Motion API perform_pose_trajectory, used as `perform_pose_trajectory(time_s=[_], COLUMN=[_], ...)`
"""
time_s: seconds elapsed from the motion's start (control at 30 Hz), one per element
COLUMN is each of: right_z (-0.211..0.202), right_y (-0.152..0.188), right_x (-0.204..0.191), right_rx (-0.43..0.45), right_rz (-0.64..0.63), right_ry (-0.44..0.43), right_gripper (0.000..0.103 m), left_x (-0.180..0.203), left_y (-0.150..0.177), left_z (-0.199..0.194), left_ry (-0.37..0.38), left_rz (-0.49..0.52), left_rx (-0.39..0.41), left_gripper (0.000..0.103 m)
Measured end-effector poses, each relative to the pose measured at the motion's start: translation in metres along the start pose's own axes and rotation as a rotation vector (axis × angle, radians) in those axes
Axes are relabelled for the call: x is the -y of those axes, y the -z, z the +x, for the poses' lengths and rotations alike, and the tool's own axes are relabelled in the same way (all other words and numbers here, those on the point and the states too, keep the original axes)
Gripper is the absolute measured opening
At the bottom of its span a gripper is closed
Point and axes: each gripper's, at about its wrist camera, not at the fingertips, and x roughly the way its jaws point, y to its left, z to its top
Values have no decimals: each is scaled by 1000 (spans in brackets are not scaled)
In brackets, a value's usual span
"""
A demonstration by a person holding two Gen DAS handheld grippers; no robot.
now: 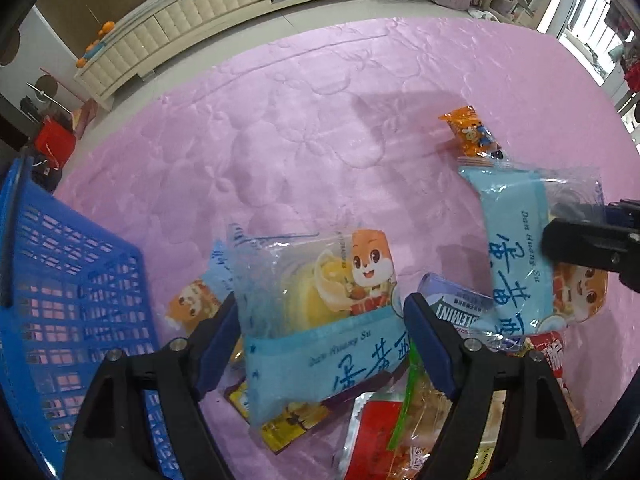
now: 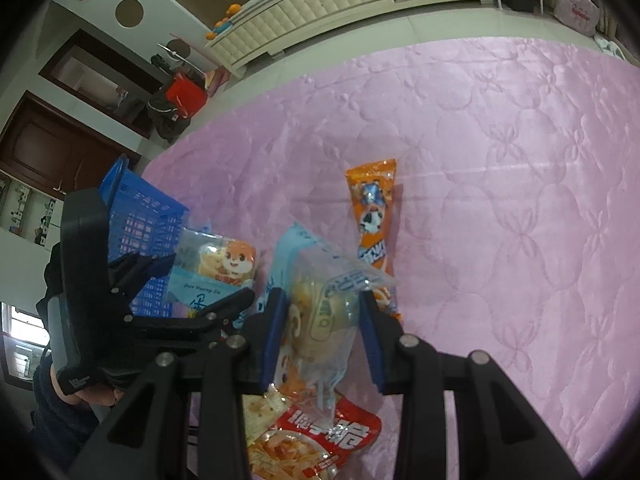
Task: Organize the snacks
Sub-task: 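Grasp a clear bread bag with the right tool while the left tool grasps the light-blue Dan Huang Su bag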
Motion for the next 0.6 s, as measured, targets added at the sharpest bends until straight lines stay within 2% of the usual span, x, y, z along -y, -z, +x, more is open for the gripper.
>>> perform_pose_trajectory(time_s=[0.07,0.1,0.2,0.4,0.6], right_z=[1,1,1,-3,-23], right_y=[1,1,1,6,11], right_x=[1,1,0,-5,-20], right_rx=[2,1,2,2,30], right_rz=[3,3,0,-7,-26], right_ry=[-2,-3,2,7,21], right_gripper=[41,41,41,41,40], left_x=[2,2,3,4,-4], left_y=[1,2,8,26,40], left_z=[3,3,4,-2,-40], left_ry=[-8,0,31,56,83], left_rz=[15,15,-11,-25,-56], left_rx=[1,3,8,26,85], left_gripper=[76,69,64,64,64])
